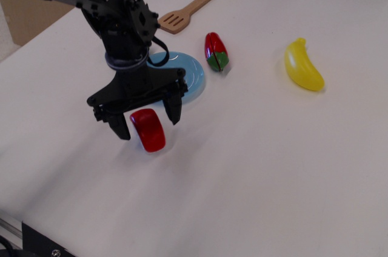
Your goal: Take sushi off plate
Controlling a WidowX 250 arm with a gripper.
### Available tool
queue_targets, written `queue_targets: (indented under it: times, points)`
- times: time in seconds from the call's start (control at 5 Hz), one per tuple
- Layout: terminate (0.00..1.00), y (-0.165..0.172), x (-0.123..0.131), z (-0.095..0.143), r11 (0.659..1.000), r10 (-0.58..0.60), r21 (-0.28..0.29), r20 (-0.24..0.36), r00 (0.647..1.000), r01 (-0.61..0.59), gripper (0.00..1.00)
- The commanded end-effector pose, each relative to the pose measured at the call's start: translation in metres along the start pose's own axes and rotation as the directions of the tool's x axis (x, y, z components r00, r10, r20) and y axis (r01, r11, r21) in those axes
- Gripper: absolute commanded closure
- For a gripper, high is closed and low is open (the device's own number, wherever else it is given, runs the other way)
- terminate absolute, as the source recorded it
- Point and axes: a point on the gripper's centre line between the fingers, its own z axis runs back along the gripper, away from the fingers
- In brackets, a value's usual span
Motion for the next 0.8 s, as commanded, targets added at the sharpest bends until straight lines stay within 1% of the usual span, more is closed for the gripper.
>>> queue_targets:
  times: [0.0,0.4,0.6]
  points:
    - [0.0,-0.0277,0.0085,0.0578,0.989,-0.067,-0.123,0.109,0.992,0.081,0.0]
    - [0.0,-0.0277,0.0085,0.0578,0.989,-0.067,-0.123,0.109,0.992,0.081,0.0]
    - [1.0,-0.0277,0.0085,0.0578,0.989,-0.067,-0.123,0.109,0.992,0.081,0.0]
